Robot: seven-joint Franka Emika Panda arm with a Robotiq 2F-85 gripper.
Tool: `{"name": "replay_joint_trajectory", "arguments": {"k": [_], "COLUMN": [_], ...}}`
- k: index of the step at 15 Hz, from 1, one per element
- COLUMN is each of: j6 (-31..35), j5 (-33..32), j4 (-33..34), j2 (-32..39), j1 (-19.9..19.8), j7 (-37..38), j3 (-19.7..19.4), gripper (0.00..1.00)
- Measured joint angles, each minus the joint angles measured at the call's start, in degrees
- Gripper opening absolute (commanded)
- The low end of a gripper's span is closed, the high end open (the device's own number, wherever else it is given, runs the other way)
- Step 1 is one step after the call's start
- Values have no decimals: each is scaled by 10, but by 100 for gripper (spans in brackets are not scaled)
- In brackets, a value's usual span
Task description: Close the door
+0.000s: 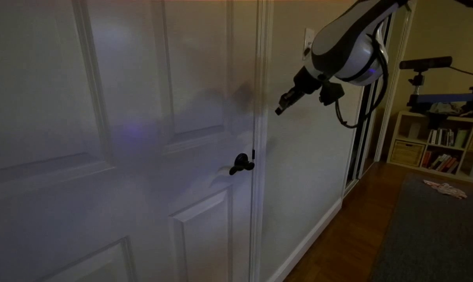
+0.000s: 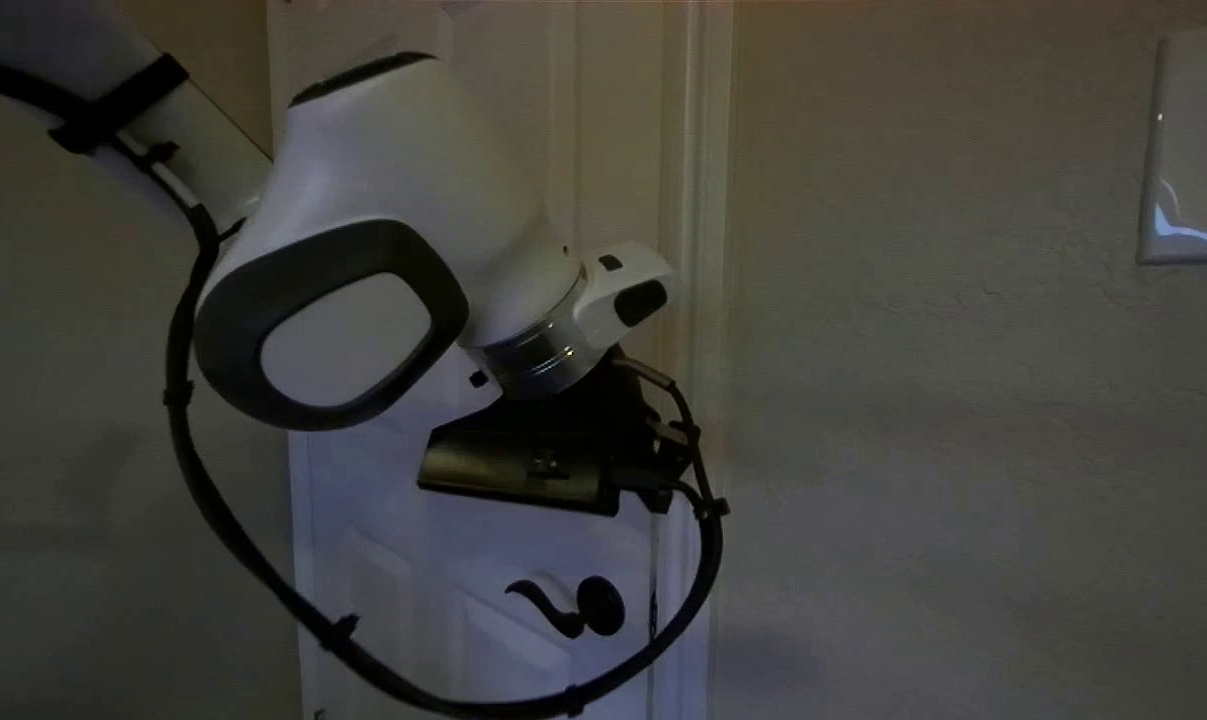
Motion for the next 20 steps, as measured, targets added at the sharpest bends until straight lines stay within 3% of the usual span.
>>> {"name": "replay_joint_trajectory", "arguments": {"k": [5, 10, 16, 20], "j6": [-143, -369, -563, -601], "j5": [-186, -226, -244, -250], "j4": [-114, -180, -216, -231], "j2": [-95, -202, -305, -346], "j1": [-5, -8, -8, -8], "j7": [110, 113, 110, 110], "j3": [-32, -30, -29, -30], "gripper": [64, 97, 100, 100]}}
